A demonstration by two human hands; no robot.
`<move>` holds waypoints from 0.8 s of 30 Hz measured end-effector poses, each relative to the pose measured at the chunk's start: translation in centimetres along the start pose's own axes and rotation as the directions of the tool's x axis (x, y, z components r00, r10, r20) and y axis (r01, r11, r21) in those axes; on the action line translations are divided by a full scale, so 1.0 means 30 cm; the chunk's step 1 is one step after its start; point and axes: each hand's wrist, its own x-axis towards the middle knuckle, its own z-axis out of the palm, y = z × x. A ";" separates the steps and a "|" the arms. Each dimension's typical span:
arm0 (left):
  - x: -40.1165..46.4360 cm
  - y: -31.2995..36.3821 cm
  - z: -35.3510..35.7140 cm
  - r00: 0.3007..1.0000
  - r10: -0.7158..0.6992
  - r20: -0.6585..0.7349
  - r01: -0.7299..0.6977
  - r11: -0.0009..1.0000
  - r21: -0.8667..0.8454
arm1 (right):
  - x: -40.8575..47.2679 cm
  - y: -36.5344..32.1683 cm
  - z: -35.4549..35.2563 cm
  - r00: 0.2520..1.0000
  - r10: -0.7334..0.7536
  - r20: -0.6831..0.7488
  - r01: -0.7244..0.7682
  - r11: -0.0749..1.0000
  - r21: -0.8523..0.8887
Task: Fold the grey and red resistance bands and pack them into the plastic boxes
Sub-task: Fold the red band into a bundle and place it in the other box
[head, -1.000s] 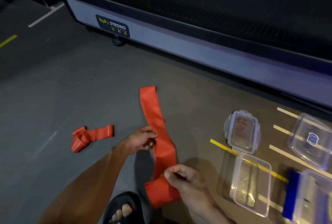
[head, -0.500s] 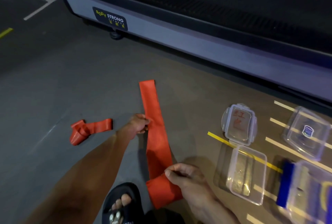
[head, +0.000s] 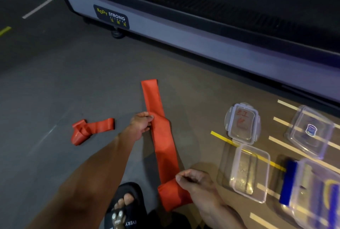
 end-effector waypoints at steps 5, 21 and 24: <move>0.019 -0.012 0.000 0.999 -0.004 -0.037 0.013 0.967 0.256 | 0.003 -0.006 -0.003 1.000 0.013 -0.008 -0.014 0.999 -0.046; 0.285 0.225 -0.088 0.992 0.104 -0.070 -0.092 0.983 0.157 | 0.130 -0.099 0.001 0.980 0.137 0.147 -0.123 0.987 -0.102; 0.326 0.284 -0.075 0.995 0.082 -0.063 -0.069 0.980 0.186 | 0.160 -0.120 0.013 0.978 0.155 0.142 -0.143 0.985 -0.093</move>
